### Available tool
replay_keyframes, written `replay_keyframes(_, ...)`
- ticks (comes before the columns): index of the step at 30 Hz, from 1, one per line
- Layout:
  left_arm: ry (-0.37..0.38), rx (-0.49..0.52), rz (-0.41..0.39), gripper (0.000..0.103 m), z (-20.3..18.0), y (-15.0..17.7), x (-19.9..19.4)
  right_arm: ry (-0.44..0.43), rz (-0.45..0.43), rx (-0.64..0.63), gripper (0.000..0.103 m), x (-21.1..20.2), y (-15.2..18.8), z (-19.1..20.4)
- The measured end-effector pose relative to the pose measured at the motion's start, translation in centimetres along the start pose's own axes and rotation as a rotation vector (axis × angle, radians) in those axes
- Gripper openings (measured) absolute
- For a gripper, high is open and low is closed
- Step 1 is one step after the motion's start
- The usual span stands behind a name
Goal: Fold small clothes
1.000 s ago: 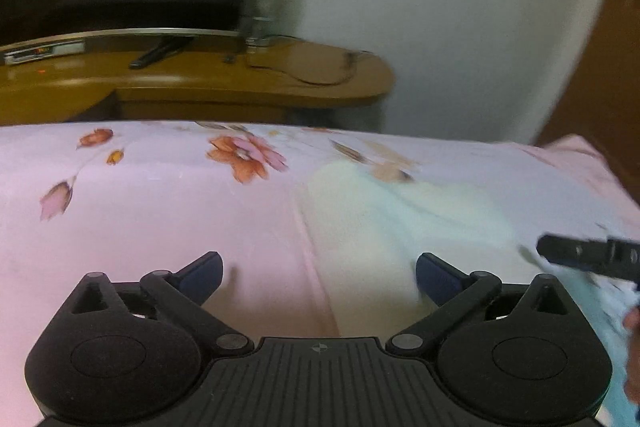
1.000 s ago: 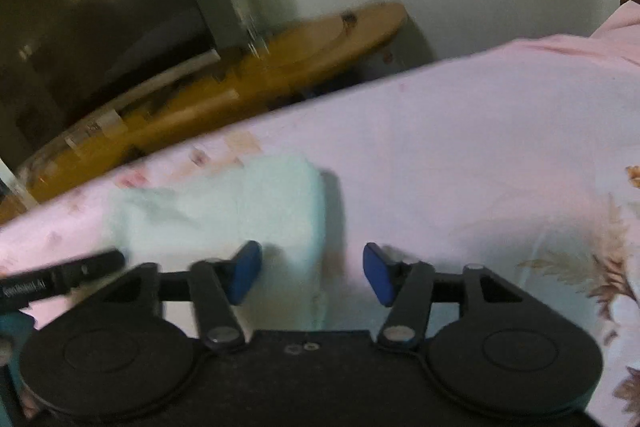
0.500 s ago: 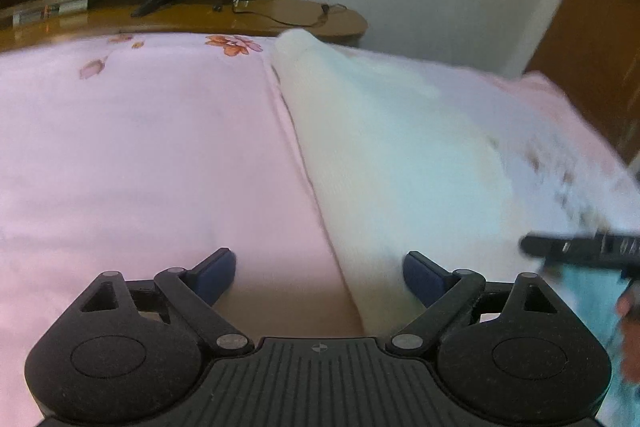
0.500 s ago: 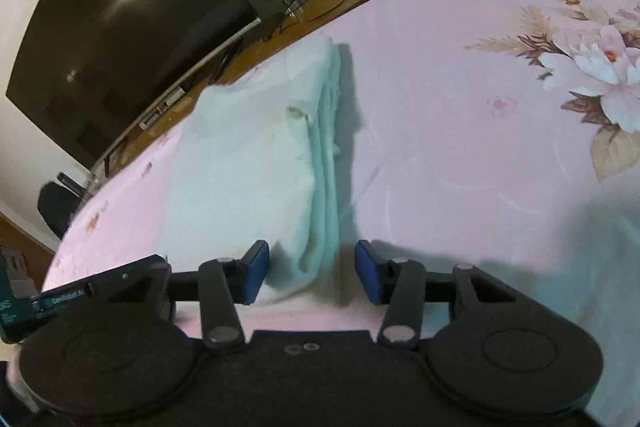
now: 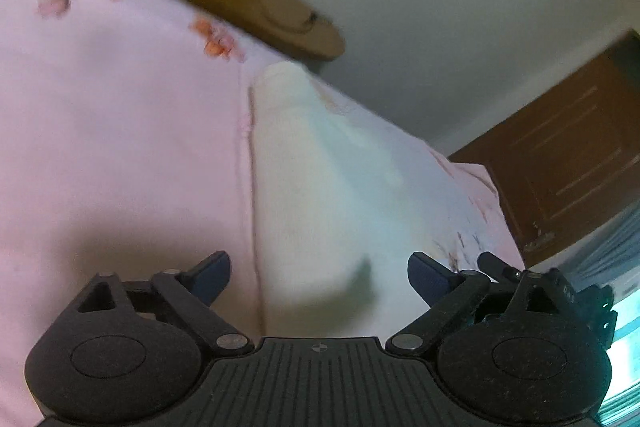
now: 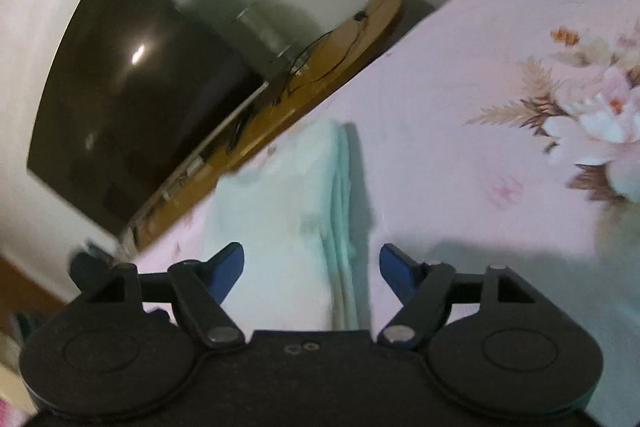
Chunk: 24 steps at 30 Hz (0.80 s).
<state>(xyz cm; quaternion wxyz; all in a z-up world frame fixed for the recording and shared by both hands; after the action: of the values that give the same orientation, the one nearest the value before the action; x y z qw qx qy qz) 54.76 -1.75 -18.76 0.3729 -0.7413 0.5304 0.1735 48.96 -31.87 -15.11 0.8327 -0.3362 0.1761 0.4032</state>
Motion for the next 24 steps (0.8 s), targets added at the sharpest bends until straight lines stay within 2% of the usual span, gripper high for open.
replay_keyframes(1,-0.001,-0.007,0.019,0.094,0.5,-0.6,0.5,-0.023,0.02,0.019,0.075,0.9,-0.6,-0.2)
replay_keyframes(3,0.014,-0.003,0.045,0.085,1.0,-1.1,1.2,-0.027,0.066,0.015,0.075,2.4,-1.1,-0.4)
replay_keyframes(8,0.038,0.013,0.061,0.08,1.3,-1.9,1.6,-0.005,0.154,-0.018,0.074,5.3,-1.4,-1.2)
replay_keyframes(15,0.064,0.037,0.093,0.079,0.6,-2.0,2.8,-0.063,0.168,-0.03,0.074,6.9,-1.8,-1.2)
replay_keyframes(16,0.073,0.036,0.1,0.076,0.5,-2.0,3.0,-0.062,0.177,-0.043,0.074,7.0,-1.8,-1.1)
replay_keyframes(17,0.075,0.03,0.107,0.065,0.5,-2.1,3.2,-0.063,0.184,-0.051,0.074,7.0,-1.9,-1.1)
replay_keyframes(20,0.081,0.031,0.111,0.058,0.7,-1.6,3.0,-0.064,0.213,-0.081,0.072,7.0,-1.7,-0.6)
replay_keyframes(21,0.091,0.019,0.11,0.058,0.9,-1.5,2.9,-0.051,0.219,-0.092,0.068,6.8,-1.5,-0.6)
replay_keyframes(24,0.111,-0.015,0.107,0.058,1.3,-2.0,3.2,-0.048,0.237,-0.116,0.067,6.9,-1.2,-0.5)
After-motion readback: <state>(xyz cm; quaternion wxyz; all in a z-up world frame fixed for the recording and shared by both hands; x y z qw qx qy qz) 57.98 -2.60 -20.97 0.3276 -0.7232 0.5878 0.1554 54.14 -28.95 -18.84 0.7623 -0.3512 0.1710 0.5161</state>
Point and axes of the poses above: each gripper's, at about its wrist camera, not at the fingertips, and x roughly the way its jaws point, z to its left, y to its underside, the point moved 9 cm from there along x, roughly the way its jaws point, and after that the axes turned 11 degrees about z, right-handed, at the moved point
